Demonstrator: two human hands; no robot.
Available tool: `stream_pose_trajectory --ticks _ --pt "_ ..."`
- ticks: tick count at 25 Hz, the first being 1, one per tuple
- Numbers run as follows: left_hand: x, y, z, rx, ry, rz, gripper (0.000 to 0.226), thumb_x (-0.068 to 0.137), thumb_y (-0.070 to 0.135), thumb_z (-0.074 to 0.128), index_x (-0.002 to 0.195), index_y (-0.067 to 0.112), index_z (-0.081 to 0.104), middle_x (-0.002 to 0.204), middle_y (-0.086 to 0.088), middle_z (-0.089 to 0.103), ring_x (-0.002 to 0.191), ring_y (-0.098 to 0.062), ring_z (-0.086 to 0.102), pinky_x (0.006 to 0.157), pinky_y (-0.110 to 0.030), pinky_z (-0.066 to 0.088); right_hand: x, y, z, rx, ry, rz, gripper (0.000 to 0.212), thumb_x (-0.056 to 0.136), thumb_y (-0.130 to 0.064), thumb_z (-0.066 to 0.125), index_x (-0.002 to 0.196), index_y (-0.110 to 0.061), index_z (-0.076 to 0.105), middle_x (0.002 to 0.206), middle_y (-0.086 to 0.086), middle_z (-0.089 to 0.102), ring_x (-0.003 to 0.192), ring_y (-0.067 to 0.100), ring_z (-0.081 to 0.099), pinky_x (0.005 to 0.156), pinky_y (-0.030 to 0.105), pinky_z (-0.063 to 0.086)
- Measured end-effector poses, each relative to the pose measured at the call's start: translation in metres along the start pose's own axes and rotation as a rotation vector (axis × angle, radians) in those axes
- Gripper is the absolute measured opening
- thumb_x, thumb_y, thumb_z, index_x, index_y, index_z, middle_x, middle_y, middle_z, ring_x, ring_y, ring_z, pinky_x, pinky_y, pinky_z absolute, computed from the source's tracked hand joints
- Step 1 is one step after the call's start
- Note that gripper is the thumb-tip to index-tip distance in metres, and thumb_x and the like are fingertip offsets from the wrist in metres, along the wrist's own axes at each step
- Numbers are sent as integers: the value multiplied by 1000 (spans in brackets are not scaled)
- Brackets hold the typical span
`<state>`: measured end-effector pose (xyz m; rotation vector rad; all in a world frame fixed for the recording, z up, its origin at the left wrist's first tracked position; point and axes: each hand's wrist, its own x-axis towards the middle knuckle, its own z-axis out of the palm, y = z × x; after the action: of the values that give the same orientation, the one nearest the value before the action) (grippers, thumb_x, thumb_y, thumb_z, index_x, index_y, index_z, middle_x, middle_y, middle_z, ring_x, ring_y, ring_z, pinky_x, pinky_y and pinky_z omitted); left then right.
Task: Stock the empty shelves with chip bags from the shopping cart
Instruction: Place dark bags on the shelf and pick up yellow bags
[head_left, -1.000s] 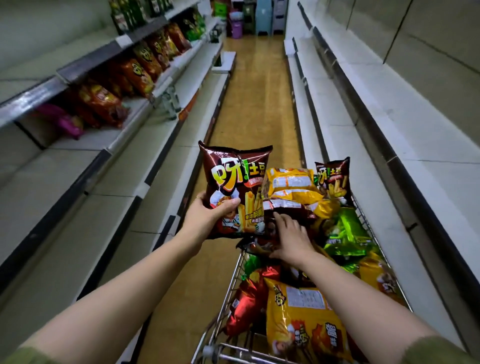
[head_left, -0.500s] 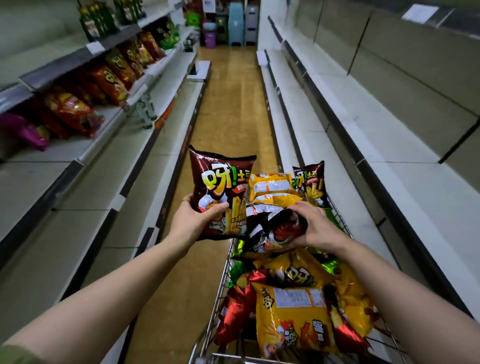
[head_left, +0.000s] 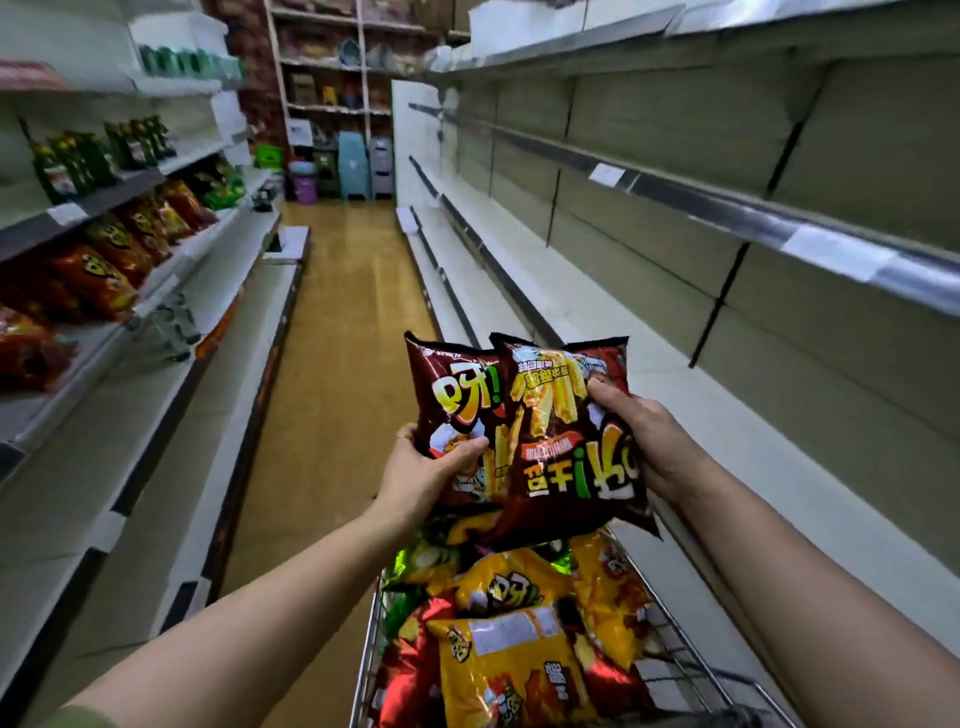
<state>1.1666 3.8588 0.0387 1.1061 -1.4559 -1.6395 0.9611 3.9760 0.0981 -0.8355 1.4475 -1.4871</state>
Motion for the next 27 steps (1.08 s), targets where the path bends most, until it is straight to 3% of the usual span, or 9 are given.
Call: stream_pose_trajectory --ticks 1,5,7,11,13,17,21,24,27 --pt "-6 3 12 -23 -18 -2 70 61 40 85 114 17 46 107 -2 67 96 -21 67 89 -41 54 -9 -4 0 19 42 -8 61 66 -44 73 109 -3 61 93 13 73 80 25 72 73 36 59" --pt "-32 13 54 -99 -17 -11 65 68 34 82 118 12 47 107 -8 66 95 -26 67 87 -43 54 -53 -18 -10 -35 238 -15 100 51 -63 80 125 -9 38 111 12 67 94 30 69 89 49 53" --pt "-50 15 75 -108 -23 -9 65 69 32 81 120 11 46 111 -10 65 97 -27 66 88 -46 54 -82 -28 -18 -121 251 -16 103 49 -68 75 126 -17 30 116 9 62 98 29 66 92 48 51" --pt "-87 21 107 -112 -36 15 67 66 40 82 115 15 44 111 -8 64 99 -28 65 90 -49 52 -134 -48 -32 -393 341 -94 89 78 -52 65 143 -23 11 124 1 53 108 22 58 93 34 45" --pt "-102 25 119 -132 -46 25 92 46 56 86 118 15 46 109 -6 67 97 -27 67 88 -50 53 -153 -58 -34 -665 443 -212 91 83 -48 63 146 -30 0 143 6 31 128 23 41 102 36 37" --pt "-118 31 136 -171 -103 38 111 34 56 88 126 14 42 111 -7 66 96 -28 68 87 -49 54 -181 -79 -35 -1207 516 -470 70 86 -43 60 145 -39 21 153 2 5 136 27 21 110 42 28" --pt "-126 34 141 -223 -182 51 113 29 57 89 125 15 47 112 -8 68 94 -26 69 83 -49 56 -193 -102 -43 -1575 429 -356 66 86 -59 48 145 -40 24 144 3 27 124 26 30 104 43 33" --pt "-123 36 135 -222 -195 49 92 52 40 88 128 14 42 115 -9 65 97 -27 67 85 -48 55 -189 -118 -44 -1837 395 -234 80 80 -70 44 147 -38 14 134 6 38 122 25 30 102 42 24" --pt "-111 35 123 -197 -181 53 83 57 37 85 125 17 42 114 -8 64 99 -27 66 87 -49 54 -176 -128 -30 -1791 259 -187 77 77 -68 51 139 -24 36 131 8 36 124 21 24 105 37 21"
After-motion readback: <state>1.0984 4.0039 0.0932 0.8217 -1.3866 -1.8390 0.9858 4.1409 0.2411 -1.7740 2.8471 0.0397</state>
